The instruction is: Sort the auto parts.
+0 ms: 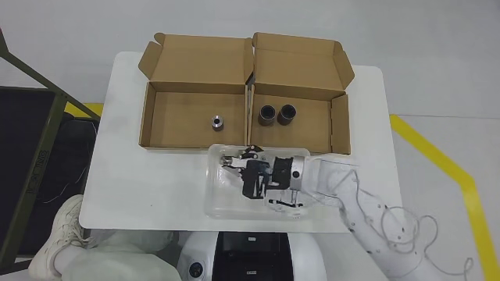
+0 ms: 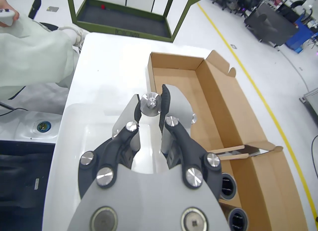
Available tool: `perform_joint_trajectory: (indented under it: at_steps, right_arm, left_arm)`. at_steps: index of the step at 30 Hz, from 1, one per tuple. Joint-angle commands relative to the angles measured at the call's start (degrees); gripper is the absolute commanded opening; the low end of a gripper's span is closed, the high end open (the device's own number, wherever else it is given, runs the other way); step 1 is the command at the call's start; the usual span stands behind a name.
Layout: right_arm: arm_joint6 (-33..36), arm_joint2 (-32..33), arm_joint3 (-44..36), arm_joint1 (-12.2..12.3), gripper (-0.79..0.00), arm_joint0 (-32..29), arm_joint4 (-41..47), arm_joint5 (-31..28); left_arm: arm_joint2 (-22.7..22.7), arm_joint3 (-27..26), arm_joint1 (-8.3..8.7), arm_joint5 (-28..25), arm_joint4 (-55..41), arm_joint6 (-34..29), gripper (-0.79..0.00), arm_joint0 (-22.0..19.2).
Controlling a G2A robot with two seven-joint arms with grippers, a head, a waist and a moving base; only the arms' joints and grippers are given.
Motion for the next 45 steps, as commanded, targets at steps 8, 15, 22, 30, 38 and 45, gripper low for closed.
perform_joint_trajectory:
  at_steps: [8,15,22,30,38,45]
  right_arm:
    - [-11.6,3.0,-4.5,1.0,-0.785,-2.4,-3.9,3.5]
    - [-20.1,3.5,-5.6,1.3,-0.785,-2.8,-5.5,5.4]
    - [-28.9,5.6,-6.9,1.9,-0.785,-4.0,-6.3,7.6]
    - [-33.5,7.4,-8.3,2.4,-0.785,-5.1,-6.7,9.7]
    - [-32.1,7.9,-6.6,2.4,-0.785,-4.0,-3.9,9.6]
    - [-29.6,6.6,-2.5,2.1,-0.785,-1.2,-1.8,9.6]
  left_arm:
    - [0.0,0.0,0.00,0.0,0.0,0.0,0.000,0.0]
    - [0.0,0.0,0.00,0.0,0.0,0.0,0.000,0.0]
    - [0.0,0.0,0.00,0.0,0.0,0.0,0.000,0.0]
    - [0.0,0.0,0.00,0.0,0.0,0.0,0.000,0.0]
    - [0.0,0.0,0.00,0.0,0.0,0.0,0.000,0.0]
    - [0.0,0.0,0.00,0.0,0.0,0.0,0.000,0.0]
